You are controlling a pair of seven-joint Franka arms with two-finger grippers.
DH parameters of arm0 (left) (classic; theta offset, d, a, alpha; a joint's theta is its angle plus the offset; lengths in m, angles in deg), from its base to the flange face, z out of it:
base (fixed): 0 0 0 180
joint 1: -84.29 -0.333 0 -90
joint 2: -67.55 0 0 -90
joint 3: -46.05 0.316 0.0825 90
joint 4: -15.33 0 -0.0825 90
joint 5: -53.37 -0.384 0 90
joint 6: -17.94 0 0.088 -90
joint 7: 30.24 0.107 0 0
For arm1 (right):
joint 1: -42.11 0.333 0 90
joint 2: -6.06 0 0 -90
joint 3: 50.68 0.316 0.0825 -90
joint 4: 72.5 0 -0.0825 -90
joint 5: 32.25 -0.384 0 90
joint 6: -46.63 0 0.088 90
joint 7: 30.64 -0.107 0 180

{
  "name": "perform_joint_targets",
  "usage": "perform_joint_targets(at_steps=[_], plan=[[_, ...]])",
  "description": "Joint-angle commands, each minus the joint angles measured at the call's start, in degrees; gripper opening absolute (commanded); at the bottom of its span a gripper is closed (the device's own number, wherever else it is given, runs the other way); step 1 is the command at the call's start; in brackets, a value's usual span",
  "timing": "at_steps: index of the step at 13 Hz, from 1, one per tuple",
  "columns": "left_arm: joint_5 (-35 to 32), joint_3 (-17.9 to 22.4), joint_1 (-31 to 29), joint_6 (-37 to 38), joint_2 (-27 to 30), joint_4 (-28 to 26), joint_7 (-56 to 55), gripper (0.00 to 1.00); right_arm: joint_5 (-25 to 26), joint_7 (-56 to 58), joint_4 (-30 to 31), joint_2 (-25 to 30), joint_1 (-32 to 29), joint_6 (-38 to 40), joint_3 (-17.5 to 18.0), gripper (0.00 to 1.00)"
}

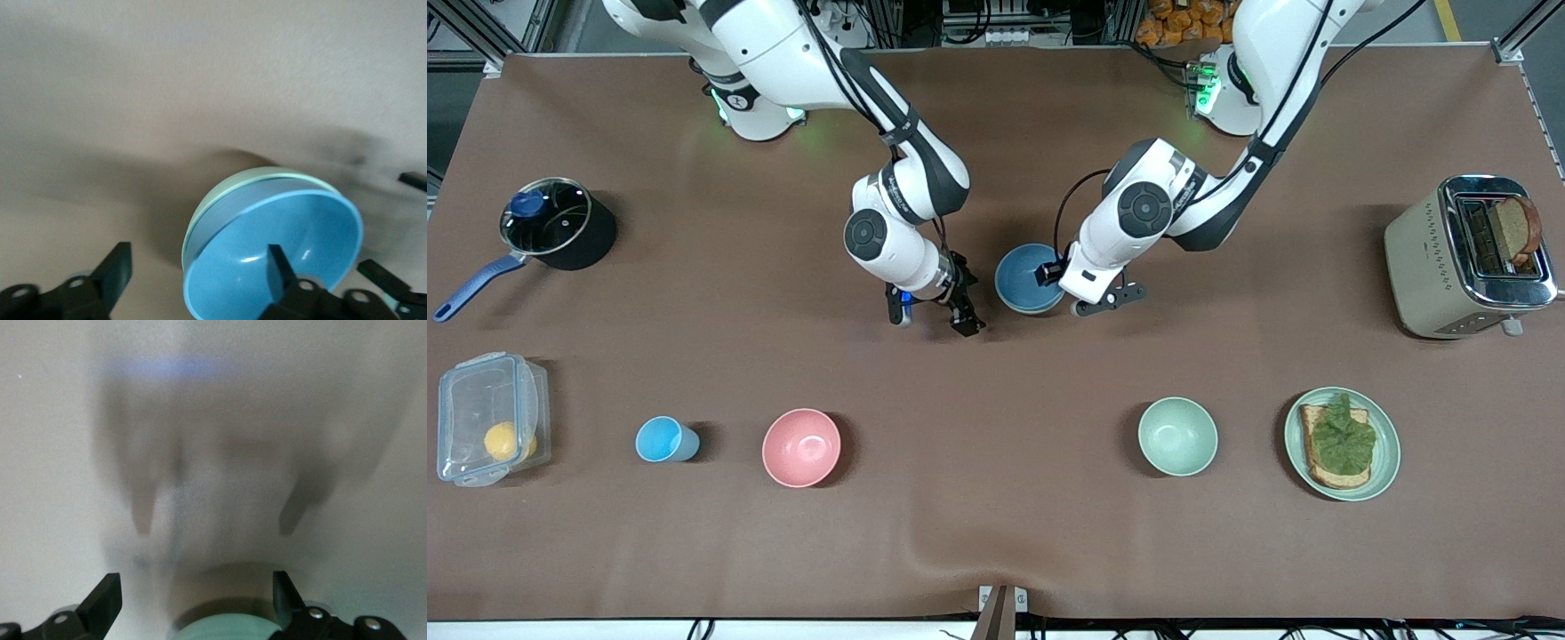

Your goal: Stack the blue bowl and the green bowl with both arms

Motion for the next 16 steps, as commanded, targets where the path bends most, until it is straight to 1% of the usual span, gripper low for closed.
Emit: perform_joint_targets(at_steps=[1, 2, 3, 5, 7, 9, 10, 11, 12, 14, 15, 16], plan=[[0.1, 0.1, -2.3, 7.6, 6.3, 2.3, -0.6, 1.00, -0.6, 1.0, 0.7, 1.5, -0.1, 1.3, 0.1, 1.00], [-0.7, 0.2, -3.8, 9.9, 8.2, 3.8, -0.1, 1.00, -0.6, 3.2, 1.5, 2.9, -0.8, 3.5, -0.1, 1.00], [-3.4, 0.1, -5.6, 11.4, 10.3, 4.5, 0.2, 1.00, -0.5, 4.9, 1.9, 4.1, -1.5, 6.7, -0.6, 1.00], [-6.6, 0.1, -8.4, 12.5, 14.0, 4.7, 2.6, 1.00, -0.2, 8.9, 2.7, 6.9, -3.5, 14.4, -2.1, 1.00], [-7.0, 0.1, -11.6, 15.5, 16.3, 7.3, 6.8, 1.00, 0.7, 12.1, 3.5, 9.6, -3.5, 21.2, -5.6, 1.00], [-7.8, 0.1, -13.9, 23.3, 16.0, 14.3, 11.7, 1.00, 4.1, 13.0, 3.3, 11.9, -3.6, 29.9, -9.8, 1.00], [-8.0, 0.1, -14.7, 26.2, 15.7, 17.4, 13.6, 1.00, 6.6, 13.2, 3.0, 13.1, -3.6, 33.5, -11.6, 1.00], [-8.1, 0.1, -16.0, 28.1, 15.7, 19.2, 14.9, 1.00, 8.7, 13.4, 2.7, 14.0, -3.7, 36.5, -13.2, 1.00], [-8.2, 0.1, -16.9, 29.3, 15.7, 20.2, 16.7, 1.00, 10.6, 14.5, 2.4, 14.7, -3.8, 39.3, -14.8, 1.00], [-8.1, 0.0, -19.7, 30.3, 15.8, 21.0, 19.3, 1.00, 12.5, 20.0, 2.0, 16.2, -4.4, 44.3, -18.1, 1.00], [-8.1, 0.1, -20.1, 31.0, 15.8, 21.6, 19.3, 1.00, 13.8, 24.1, 1.7, 16.9, -4.5, 46.9, -20.3, 1.00], [-8.1, 0.1, -20.3, 32.4, 15.8, 22.8, 19.3, 1.00, 15.2, 27.6, 0.9, 17.4, -4.4, 50.0, -23.3, 1.00]])
